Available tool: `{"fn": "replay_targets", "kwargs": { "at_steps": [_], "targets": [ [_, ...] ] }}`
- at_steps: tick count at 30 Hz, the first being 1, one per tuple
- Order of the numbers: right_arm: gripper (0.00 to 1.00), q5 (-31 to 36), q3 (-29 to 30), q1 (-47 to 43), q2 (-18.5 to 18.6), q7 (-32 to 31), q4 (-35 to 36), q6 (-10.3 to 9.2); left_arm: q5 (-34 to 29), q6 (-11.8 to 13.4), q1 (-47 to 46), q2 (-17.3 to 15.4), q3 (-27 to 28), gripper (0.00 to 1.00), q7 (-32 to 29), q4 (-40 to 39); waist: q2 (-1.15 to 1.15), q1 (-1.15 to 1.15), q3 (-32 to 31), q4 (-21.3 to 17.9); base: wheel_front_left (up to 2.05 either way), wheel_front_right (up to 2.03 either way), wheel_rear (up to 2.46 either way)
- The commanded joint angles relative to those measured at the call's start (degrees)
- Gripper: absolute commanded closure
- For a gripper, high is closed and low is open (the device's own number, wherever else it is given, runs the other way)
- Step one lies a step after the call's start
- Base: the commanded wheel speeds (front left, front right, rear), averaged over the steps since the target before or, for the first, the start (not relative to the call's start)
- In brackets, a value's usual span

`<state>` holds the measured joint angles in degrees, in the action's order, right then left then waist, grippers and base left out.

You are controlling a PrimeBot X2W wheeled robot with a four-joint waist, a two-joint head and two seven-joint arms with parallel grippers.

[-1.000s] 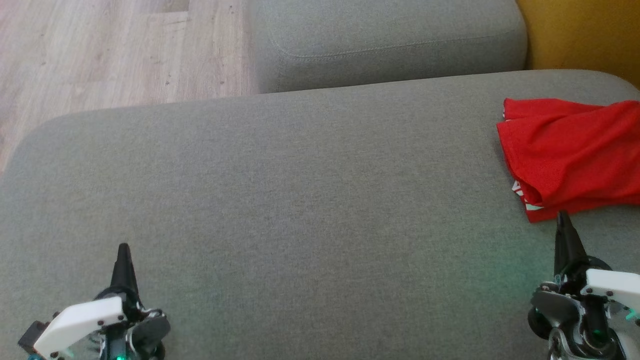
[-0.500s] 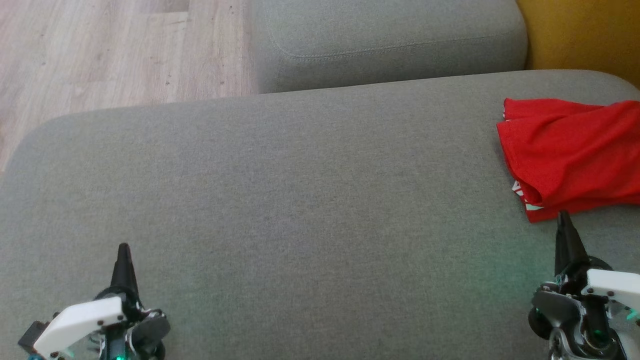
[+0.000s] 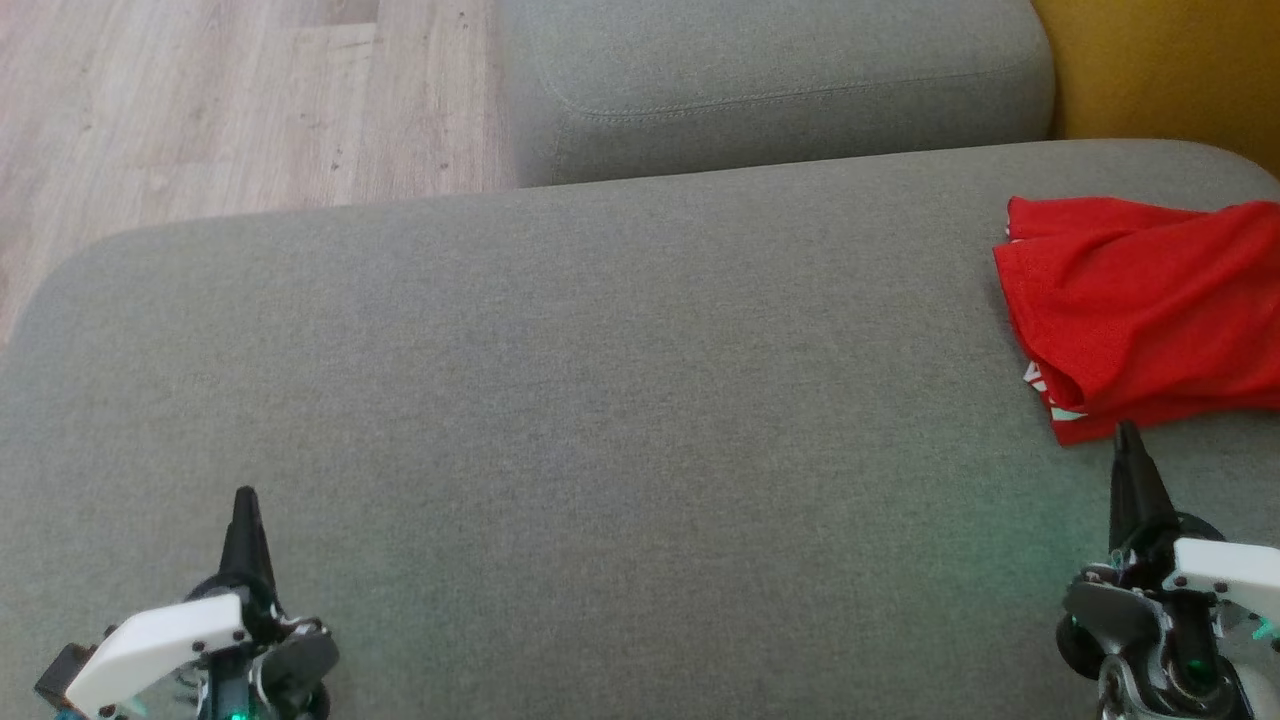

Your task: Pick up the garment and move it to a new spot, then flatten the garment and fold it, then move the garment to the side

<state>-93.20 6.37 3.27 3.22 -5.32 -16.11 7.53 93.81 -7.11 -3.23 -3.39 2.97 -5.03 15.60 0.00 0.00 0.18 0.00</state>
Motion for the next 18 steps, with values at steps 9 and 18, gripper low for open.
{"fn": "replay_targets", "kwargs": {
  "at_steps": [9, 18],
  "targets": [
    [1.0, 0.3, -0.8, 2.8, 0.3, -0.4, 2.1, -0.04, -0.6, -0.4, -2.8, -0.4, 2.3, 1.0, -0.4, -1.6, 0.0, 0.0, 0.0, 0.0, 0.0, 0.0, 0.0],
    [1.0, 0.4, -0.7, 2.8, 0.3, -0.5, 2.1, -0.04, -0.7, -0.4, -2.9, -0.3, 2.4, 1.0, -0.5, -1.6, 0.0, 0.0, 0.0, 0.0, 0.0, 0.0, 0.0]
  ]
}}
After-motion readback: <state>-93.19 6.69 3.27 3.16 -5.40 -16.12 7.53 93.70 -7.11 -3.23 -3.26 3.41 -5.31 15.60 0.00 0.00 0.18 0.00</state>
